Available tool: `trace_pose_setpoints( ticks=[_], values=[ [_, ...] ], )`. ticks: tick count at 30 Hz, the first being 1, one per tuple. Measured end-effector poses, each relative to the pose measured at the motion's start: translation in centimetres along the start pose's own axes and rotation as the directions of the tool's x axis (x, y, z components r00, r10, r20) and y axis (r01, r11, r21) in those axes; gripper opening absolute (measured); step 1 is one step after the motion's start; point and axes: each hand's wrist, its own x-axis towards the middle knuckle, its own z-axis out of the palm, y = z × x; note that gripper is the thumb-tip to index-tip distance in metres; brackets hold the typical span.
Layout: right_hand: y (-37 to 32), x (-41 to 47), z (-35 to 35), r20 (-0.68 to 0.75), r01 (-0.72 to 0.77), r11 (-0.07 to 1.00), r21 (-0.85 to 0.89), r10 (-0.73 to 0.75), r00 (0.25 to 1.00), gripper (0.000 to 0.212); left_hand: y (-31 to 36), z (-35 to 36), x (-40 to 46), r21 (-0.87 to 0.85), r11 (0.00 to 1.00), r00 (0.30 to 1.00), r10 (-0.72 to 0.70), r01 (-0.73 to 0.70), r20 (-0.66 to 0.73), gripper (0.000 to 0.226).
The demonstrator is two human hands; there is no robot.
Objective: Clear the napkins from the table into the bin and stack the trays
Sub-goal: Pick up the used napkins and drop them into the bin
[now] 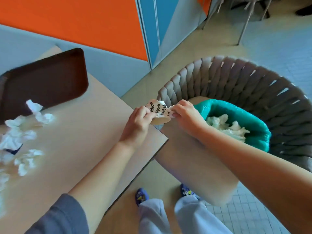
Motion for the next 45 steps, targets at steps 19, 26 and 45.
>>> trace_pose_setpoints(
  ticks=[19,26,45],
  values=[
    [23.2,-13.1,-1.0,0.037,-0.564,0.824,-0.054,0.566,0.824,0.019,14.4,22.4,7.8,-0.074,0.977,0.76,0.203,-0.201,0.618,0.039],
    [24.3,-11.8,1.0,0.456,-0.625,0.765,-0.154,0.617,0.642,0.037,14.7,25.0,9.5,0.231,0.972,0.416,-0.2,-0.027,0.887,0.031],
    [9.4,-3.1,-5.4,0.034,-0.291,0.932,-0.215,0.305,0.952,0.029,9.0,6.8,6.8,0.156,0.987,0.93,-0.098,0.045,0.354,0.041]
  ],
)
